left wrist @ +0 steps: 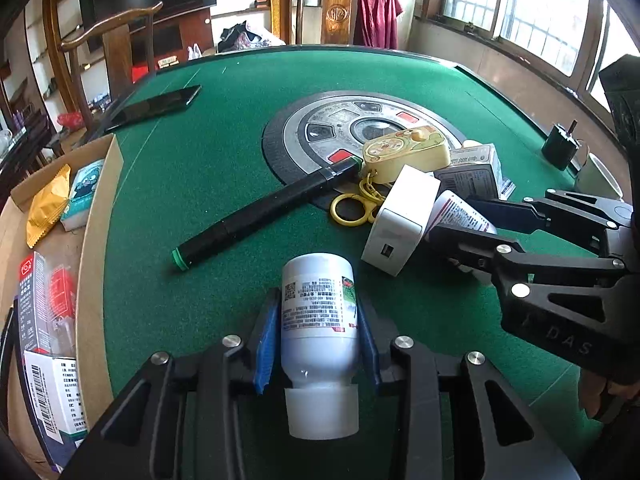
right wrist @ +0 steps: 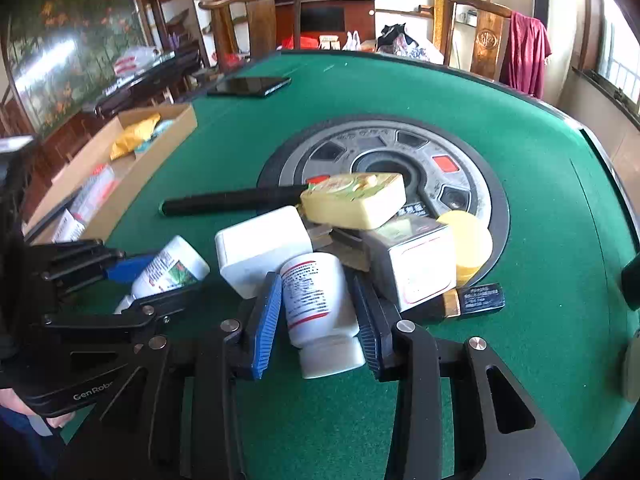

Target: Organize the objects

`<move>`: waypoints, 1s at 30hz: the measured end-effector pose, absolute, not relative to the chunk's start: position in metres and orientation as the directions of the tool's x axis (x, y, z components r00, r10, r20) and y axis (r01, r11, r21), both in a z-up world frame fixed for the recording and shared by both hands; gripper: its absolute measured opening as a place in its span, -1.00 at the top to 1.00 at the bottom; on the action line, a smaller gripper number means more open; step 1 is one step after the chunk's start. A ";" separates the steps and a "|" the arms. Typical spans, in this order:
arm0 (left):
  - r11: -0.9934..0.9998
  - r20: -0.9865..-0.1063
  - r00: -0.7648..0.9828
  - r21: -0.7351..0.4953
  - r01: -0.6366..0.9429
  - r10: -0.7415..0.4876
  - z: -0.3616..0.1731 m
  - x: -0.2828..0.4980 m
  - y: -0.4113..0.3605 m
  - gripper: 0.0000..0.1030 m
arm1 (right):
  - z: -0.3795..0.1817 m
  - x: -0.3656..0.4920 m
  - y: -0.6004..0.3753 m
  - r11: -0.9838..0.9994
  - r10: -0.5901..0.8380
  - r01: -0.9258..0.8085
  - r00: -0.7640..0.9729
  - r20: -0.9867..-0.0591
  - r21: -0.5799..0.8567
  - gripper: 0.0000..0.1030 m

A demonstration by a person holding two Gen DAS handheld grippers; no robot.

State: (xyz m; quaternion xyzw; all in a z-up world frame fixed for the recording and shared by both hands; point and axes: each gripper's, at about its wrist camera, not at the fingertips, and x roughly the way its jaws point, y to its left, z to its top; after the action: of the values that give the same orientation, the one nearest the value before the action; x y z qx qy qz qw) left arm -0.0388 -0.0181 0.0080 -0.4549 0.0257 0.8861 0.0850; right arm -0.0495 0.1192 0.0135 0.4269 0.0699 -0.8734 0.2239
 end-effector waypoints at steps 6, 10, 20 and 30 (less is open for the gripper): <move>-0.983 -0.804 -0.577 -0.049 -0.179 0.145 0.009 -0.038 -0.021 0.35 | 0.008 -0.046 0.117 -0.902 -0.291 0.431 -0.542 -0.788 0.036 0.31; -0.980 -0.803 -0.570 -0.088 -0.179 0.176 0.010 -0.039 -0.026 0.35 | 0.010 -0.038 0.119 -0.910 -0.279 0.414 -0.551 -0.786 0.032 0.31; -0.975 -0.770 -0.602 -0.116 -0.190 0.209 0.022 -0.034 -0.026 0.35 | 0.040 -0.032 0.153 -0.927 -0.365 0.318 -0.636 -0.680 0.200 0.31; -0.978 -0.733 -0.652 -0.087 -0.192 0.193 0.032 -0.025 -0.023 0.35 | 0.049 -0.031 0.159 -0.915 -0.402 0.308 -0.668 -0.626 0.259 0.31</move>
State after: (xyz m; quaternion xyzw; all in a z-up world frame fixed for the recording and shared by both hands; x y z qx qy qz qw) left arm -0.0255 -0.0230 0.0323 -0.4035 -0.0009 0.9088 0.1058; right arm -0.0314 0.1587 0.0494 0.3578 -0.0655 -0.9109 0.1950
